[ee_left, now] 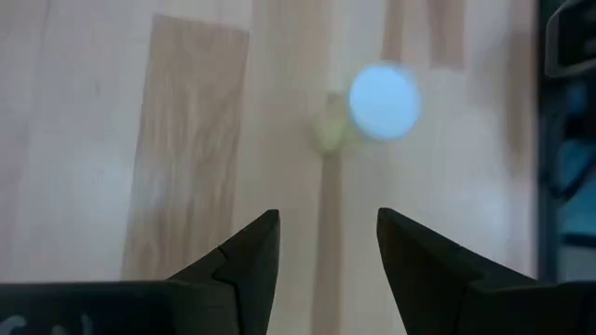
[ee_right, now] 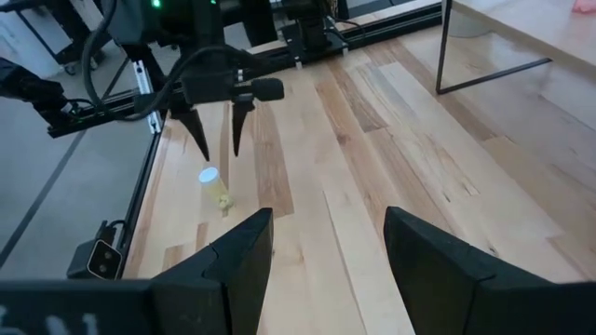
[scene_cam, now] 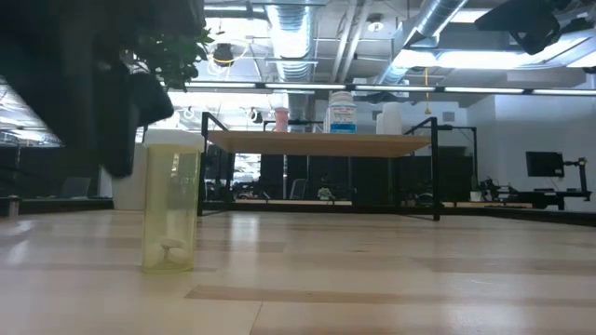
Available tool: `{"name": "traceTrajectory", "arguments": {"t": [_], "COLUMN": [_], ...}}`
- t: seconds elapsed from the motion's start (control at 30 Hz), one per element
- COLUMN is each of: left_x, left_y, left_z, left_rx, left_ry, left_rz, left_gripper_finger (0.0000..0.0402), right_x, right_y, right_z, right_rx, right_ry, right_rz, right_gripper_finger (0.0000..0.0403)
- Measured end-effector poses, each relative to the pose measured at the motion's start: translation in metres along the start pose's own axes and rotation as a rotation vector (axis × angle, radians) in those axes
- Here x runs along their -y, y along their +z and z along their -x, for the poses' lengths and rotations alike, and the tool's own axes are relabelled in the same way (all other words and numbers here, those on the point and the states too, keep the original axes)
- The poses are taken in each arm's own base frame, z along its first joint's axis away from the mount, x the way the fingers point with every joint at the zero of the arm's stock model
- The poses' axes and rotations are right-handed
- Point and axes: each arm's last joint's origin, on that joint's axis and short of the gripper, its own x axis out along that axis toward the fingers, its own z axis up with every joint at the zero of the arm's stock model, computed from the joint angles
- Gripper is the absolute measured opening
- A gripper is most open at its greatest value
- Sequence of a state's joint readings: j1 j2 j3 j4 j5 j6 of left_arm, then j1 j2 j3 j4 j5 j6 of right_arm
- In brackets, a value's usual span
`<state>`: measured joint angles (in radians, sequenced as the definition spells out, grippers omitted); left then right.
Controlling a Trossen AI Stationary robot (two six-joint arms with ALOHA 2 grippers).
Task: Pick and place medicine bottles onto shelf by color
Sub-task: Align the yellow bottle with the other orange bottle on the shelf
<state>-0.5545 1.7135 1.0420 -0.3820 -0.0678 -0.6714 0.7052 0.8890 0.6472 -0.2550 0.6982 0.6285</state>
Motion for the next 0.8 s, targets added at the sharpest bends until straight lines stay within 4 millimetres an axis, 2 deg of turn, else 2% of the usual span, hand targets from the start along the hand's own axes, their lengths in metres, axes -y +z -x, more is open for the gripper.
{"name": "traceTrajectory", "arguments": {"t": [0.13, 0.27, 0.5, 0.63, 0.8], "left_x": [0.002, 0.002, 0.004, 0.012, 0.01], "left_y": [-0.002, -0.004, -0.001, 0.002, 0.004], "left_z": [-0.012, -0.023, -0.021, -0.02, -0.02], "left_rx": [-0.004, -0.009, 0.029, 0.095, 0.141], "left_ry": [-0.001, 0.001, -0.001, -0.035, 0.026], "left_rz": [-0.033, -0.037, -0.092, -0.184, -0.193], "left_gripper_finger": [0.0173, 0.0196, 0.0245, 0.025, 0.0249], "right_x": [0.0, 0.0, 0.0, 0.0, 0.0], "right_y": [0.0, 0.0, 0.0, 0.0, 0.0], "right_z": [0.0, 0.0, 0.0, 0.0, 0.0], "right_rx": [-0.002, -0.002, -0.002, -0.003, -0.003], "right_ry": [0.003, 0.003, 0.003, 0.003, 0.002], "right_rz": [0.0, 0.0, 0.0, 0.0, 0.001], "right_gripper_finger": [0.0228, 0.0228, 0.0228, 0.0228, 0.0228]}}
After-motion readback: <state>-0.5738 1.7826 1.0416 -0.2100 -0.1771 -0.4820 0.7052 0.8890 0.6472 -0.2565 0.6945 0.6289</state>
